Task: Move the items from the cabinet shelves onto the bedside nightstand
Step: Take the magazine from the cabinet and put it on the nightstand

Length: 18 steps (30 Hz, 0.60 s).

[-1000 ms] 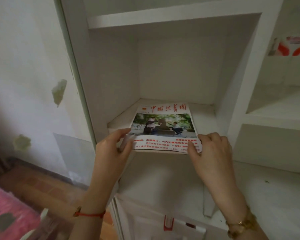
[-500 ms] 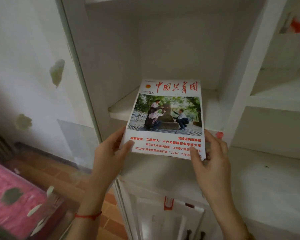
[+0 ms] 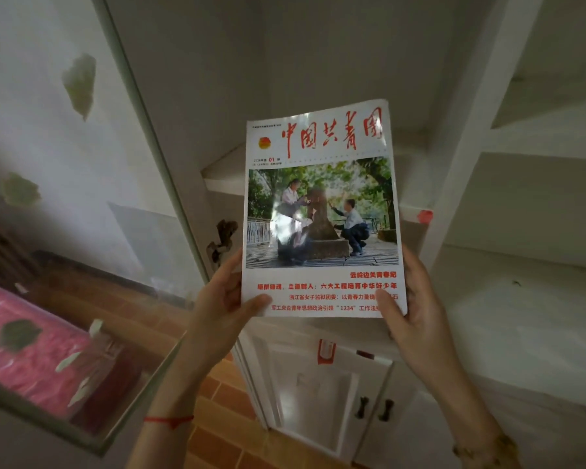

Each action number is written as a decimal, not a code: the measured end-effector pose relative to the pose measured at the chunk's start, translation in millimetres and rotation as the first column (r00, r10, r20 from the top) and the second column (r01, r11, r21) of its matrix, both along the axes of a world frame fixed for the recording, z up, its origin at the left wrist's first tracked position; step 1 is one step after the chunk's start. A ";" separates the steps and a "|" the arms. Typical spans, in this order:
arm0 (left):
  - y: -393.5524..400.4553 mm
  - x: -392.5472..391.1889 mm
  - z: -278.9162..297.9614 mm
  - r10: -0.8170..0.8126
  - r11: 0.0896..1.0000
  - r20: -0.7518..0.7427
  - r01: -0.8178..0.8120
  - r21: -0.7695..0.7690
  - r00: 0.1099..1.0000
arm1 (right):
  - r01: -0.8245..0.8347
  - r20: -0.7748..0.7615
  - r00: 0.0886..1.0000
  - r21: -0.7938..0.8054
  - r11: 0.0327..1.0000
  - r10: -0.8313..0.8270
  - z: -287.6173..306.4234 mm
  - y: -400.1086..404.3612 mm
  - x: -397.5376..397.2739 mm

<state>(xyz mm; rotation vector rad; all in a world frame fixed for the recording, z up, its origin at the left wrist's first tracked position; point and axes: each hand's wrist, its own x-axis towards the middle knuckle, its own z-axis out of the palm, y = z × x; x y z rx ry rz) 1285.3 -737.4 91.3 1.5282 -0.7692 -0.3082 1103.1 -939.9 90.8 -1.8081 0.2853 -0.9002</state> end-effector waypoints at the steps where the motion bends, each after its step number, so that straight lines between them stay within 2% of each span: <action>1: 1.0 -3.5 -1.2 0.000 1.000 -0.005 0.000 -0.008 1.000 | -0.013 0.003 1.000 -0.002 1.000 0.013 -0.9 -0.9 -2.0; 7: 10.5 -34.9 -7.2 0.038 0.998 -0.008 -0.039 -0.054 0.999 | -0.093 0.011 0.996 0.001 0.996 0.093 -7.5 0.2 -15.4; 18: 74.4 -122.0 -38.1 0.190 0.981 -0.048 -0.191 -0.021 0.981 | -0.189 -0.053 0.980 0.043 0.981 0.191 -44.6 40.7 -70.4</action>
